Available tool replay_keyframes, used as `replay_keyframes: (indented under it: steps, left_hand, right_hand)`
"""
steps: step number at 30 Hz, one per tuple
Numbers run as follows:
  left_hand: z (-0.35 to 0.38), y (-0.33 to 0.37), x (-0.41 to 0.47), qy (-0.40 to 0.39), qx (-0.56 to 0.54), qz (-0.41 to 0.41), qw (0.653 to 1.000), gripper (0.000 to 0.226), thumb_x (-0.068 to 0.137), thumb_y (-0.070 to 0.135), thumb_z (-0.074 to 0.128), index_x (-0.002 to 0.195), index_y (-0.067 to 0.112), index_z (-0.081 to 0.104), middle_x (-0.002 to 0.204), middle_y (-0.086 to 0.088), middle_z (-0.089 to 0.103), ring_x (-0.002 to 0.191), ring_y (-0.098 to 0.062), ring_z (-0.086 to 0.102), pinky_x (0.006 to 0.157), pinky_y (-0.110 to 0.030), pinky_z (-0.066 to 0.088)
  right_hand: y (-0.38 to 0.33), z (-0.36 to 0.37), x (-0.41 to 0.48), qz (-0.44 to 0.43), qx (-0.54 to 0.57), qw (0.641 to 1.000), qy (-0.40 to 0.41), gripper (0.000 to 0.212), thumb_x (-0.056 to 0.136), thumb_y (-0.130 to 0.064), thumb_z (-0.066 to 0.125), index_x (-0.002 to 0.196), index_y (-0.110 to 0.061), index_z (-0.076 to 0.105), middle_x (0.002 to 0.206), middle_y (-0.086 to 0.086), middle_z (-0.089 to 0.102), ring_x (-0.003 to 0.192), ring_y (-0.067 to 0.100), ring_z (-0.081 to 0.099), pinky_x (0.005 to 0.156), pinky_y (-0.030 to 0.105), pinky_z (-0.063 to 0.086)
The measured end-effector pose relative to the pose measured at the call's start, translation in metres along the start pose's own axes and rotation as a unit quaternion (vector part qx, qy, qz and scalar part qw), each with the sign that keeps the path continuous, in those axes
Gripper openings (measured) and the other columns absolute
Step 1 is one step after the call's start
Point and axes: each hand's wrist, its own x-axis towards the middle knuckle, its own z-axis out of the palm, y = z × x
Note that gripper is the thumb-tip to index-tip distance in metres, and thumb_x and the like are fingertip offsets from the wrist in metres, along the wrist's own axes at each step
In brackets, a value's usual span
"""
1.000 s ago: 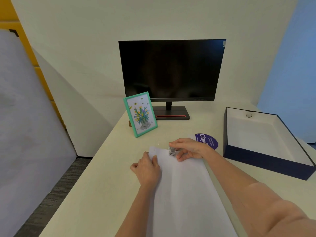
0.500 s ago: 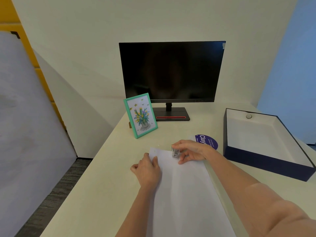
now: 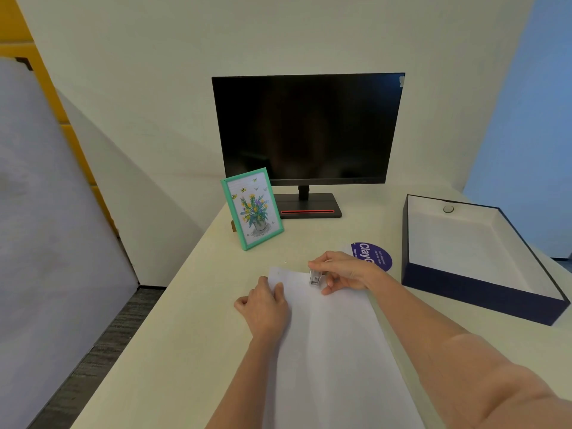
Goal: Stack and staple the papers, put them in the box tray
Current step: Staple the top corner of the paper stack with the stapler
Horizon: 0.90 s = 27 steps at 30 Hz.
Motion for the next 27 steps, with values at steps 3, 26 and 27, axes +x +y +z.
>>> replay_keyframes:
  steps: [3, 26, 27]
  left_hand:
    - [-0.001, -0.001, 0.000, 0.002, -0.001, 0.001, 1.000, 0.017, 0.097, 0.028, 0.036, 0.086, 0.016, 0.039, 0.091, -0.006, 0.067, 0.090, -0.026, 0.058, 0.078, -0.032, 0.017]
    - [-0.010, 0.003, -0.004, -0.017, -0.098, -0.009, 0.995, 0.023, 0.084, 0.037, 0.057, 0.086, 0.016, 0.047, 0.063, 0.012, 0.047, 0.084, -0.025, 0.040, 0.075, -0.027, 0.013]
    - [-0.010, 0.004, -0.005, -0.019, -0.099, -0.011, 0.995, 0.023, 0.085, 0.036, 0.057, 0.087, 0.016, 0.047, 0.063, 0.011, 0.047, 0.083, -0.024, 0.039, 0.077, -0.027, 0.014]
  right_hand:
    - [0.002, 0.005, 0.001, -0.019, -0.006, 0.999, 0.028, 0.038, 0.082, -0.029, 0.073, 0.103, -0.005, 0.053, 0.086, 0.008, 0.061, 0.048, 0.012, 0.046, 0.069, 0.040, 0.060]
    - [0.000, 0.005, -0.009, 0.003, -0.001, 1.000, -0.004, 0.056, 0.078, -0.038, 0.075, 0.120, -0.008, 0.053, 0.104, 0.010, 0.055, 0.052, 0.015, 0.048, 0.075, 0.040, 0.059]
    - [0.000, 0.006, -0.009, 0.004, -0.005, 1.000, 0.008, 0.056, 0.078, -0.041, 0.074, 0.118, -0.007, 0.053, 0.105, 0.009, 0.056, 0.051, 0.015, 0.047, 0.073, 0.039, 0.059]
